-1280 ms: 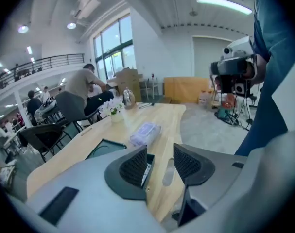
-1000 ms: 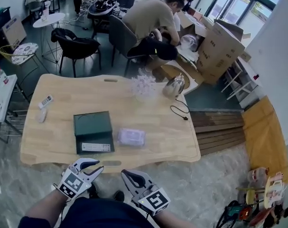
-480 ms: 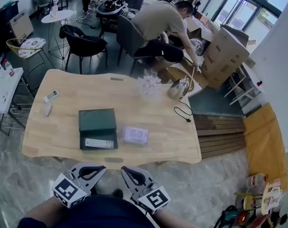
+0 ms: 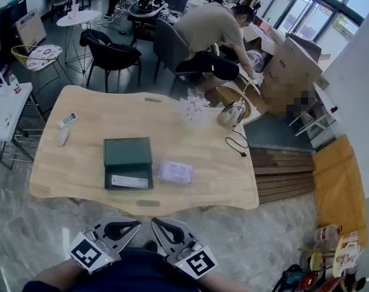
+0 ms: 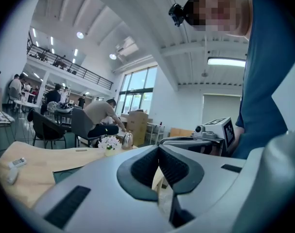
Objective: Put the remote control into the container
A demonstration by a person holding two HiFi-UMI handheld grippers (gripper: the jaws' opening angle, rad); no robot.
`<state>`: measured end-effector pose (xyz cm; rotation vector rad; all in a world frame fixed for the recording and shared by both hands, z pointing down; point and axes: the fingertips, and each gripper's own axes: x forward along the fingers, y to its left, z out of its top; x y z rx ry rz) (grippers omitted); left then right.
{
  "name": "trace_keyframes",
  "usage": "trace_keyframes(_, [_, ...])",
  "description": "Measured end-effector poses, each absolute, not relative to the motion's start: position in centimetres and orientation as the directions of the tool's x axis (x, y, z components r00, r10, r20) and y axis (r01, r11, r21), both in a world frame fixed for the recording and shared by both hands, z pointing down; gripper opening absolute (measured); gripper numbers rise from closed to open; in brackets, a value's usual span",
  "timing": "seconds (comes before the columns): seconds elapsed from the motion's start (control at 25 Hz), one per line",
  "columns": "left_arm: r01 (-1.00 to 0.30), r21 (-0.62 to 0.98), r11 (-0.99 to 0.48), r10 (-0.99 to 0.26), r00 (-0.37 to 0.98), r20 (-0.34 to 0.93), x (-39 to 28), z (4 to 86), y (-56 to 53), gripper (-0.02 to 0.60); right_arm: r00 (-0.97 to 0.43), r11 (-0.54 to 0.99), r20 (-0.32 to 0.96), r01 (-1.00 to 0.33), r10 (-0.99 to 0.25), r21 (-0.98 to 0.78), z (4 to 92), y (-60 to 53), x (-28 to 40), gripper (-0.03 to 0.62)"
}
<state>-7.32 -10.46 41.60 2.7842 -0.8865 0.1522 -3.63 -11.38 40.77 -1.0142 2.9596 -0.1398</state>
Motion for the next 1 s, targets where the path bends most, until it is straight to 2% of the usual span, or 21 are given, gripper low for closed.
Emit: trace_keyframes(1.0, [-0.566, 0.189, -0.802, -0.542, 0.823, 0.169, -7.2, 42.0, -9.7, 0.087, -0.816, 0.812, 0.017, -0.576, -0.577, -0.097, 41.0, -10.1, -4.8, 0.017])
